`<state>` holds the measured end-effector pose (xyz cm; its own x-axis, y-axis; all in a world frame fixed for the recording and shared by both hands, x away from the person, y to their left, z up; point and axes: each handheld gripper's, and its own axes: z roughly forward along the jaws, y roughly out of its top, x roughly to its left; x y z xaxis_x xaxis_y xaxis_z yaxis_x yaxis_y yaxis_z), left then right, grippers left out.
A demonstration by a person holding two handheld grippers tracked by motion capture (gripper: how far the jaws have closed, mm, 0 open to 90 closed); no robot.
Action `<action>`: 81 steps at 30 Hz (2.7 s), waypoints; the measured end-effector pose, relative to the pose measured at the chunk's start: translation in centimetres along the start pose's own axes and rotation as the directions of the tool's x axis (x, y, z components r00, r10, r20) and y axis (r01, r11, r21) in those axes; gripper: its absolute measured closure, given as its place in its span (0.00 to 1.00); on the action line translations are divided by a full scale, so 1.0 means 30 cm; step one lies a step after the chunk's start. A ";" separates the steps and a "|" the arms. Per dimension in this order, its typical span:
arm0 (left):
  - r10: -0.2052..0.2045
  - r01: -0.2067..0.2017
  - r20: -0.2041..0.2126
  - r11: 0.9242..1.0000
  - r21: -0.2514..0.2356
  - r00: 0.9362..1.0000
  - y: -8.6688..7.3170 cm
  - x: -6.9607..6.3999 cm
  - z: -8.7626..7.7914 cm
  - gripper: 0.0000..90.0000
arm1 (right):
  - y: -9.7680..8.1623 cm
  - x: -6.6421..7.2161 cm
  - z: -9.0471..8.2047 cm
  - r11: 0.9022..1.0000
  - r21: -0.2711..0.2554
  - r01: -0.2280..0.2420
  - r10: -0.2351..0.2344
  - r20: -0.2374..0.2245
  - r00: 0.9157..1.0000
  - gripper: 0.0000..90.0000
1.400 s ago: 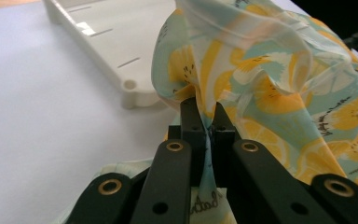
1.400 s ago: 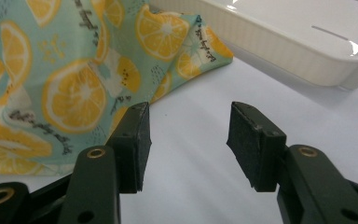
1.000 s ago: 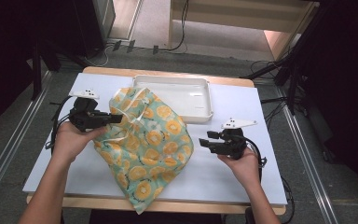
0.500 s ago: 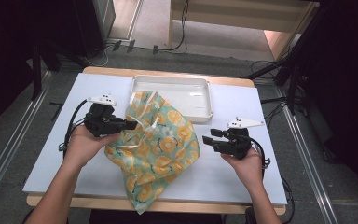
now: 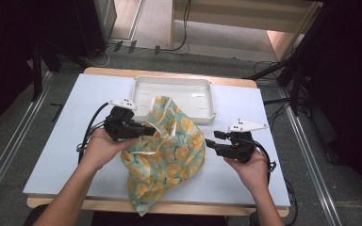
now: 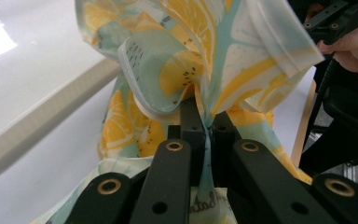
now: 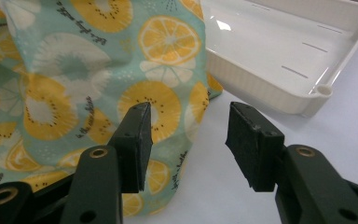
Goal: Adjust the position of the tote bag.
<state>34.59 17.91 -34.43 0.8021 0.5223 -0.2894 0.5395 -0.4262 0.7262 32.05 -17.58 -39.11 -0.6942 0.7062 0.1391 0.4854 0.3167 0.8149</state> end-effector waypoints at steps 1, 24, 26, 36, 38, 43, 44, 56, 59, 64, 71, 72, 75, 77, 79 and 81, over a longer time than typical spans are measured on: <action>0.006 -0.006 0.006 1.000 0.006 1.000 0.005 -0.004 0.009 0.99 | -0.001 0.001 -0.002 1.000 -0.004 -0.001 0.001 0.003 1.000 0.57; 0.104 -0.112 0.126 0.992 0.059 0.987 0.055 -0.108 0.211 0.98 | -0.053 0.016 -0.036 0.999 0.013 -0.040 0.040 0.024 0.999 0.58; 0.108 -0.116 0.136 0.992 0.053 0.985 0.056 -0.117 0.215 0.98 | -0.055 0.016 -0.040 0.999 0.012 -0.043 0.042 0.027 0.999 0.58; 0.109 -0.121 0.141 0.989 0.082 0.984 0.040 -0.131 0.273 0.98 | -0.062 0.011 -0.052 0.999 0.010 -0.053 0.053 0.030 0.998 0.61; 0.119 -0.131 0.139 0.988 0.082 0.983 0.039 -0.137 0.282 0.97 | -0.063 0.008 -0.051 0.998 0.012 -0.054 0.054 0.030 0.998 0.62; 0.087 -0.099 0.117 0.990 0.098 0.989 0.025 -0.104 0.296 0.95 | -0.067 0.007 -0.046 0.998 0.018 -0.059 0.059 0.026 0.998 0.62; 0.096 -0.108 0.121 0.990 0.091 0.988 0.028 -0.106 0.288 0.94 | -0.068 0.008 -0.045 0.998 0.018 -0.057 0.057 0.027 0.998 0.62; 0.080 -0.090 0.140 0.993 0.072 0.987 0.057 -0.107 0.213 0.45 | -0.067 0.002 -0.053 0.998 0.016 -0.060 0.059 0.029 0.998 0.62; 0.100 -0.106 0.122 0.993 0.046 0.987 0.062 -0.112 0.188 0.35 | -0.066 0.001 -0.054 0.998 0.014 -0.063 0.063 0.027 0.998 0.62; 0.077 -0.082 0.129 0.996 0.037 0.989 0.070 -0.100 0.142 0.23 | -0.062 0.005 -0.059 0.998 0.010 -0.065 0.065 0.024 0.998 0.62; 0.073 -0.078 0.102 0.996 0.042 0.992 0.066 -0.094 0.074 0.24 | -0.035 0.034 -0.078 0.999 0.006 -0.046 0.046 0.004 0.999 0.63; 0.074 -0.078 0.094 0.996 0.044 0.993 0.063 -0.090 0.062 0.24 | -0.028 0.041 -0.081 0.999 0.003 -0.043 0.043 -0.001 0.999 0.63; 0.077 -0.081 0.069 0.996 0.046 0.995 0.054 -0.078 0.036 0.25 | -0.009 0.060 -0.084 0.999 -0.001 -0.034 0.034 -0.016 0.999 0.63; 0.080 -0.082 0.054 0.996 0.042 0.995 0.045 -0.069 0.016 0.25 | 0.005 0.076 -0.081 1.000 -0.001 -0.021 0.021 -0.024 0.999 0.63; 0.075 -0.077 0.039 0.996 0.035 0.996 0.035 -0.059 -0.006 0.26 | 0.020 0.094 -0.080 1.000 0.001 -0.011 0.011 -0.035 0.999 0.63; 0.063 -0.064 0.029 0.998 0.023 0.998 0.025 -0.047 -0.026 0.26 | 0.036 0.112 -0.078 1.000 0.003 -0.003 0.003 -0.049 0.999 0.63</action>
<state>33.68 17.43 -33.00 0.8418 0.4728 -0.2605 0.4927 -0.4756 0.7287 28.98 -16.33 -36.46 -0.7180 0.6753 0.1686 0.4887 0.3166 0.8129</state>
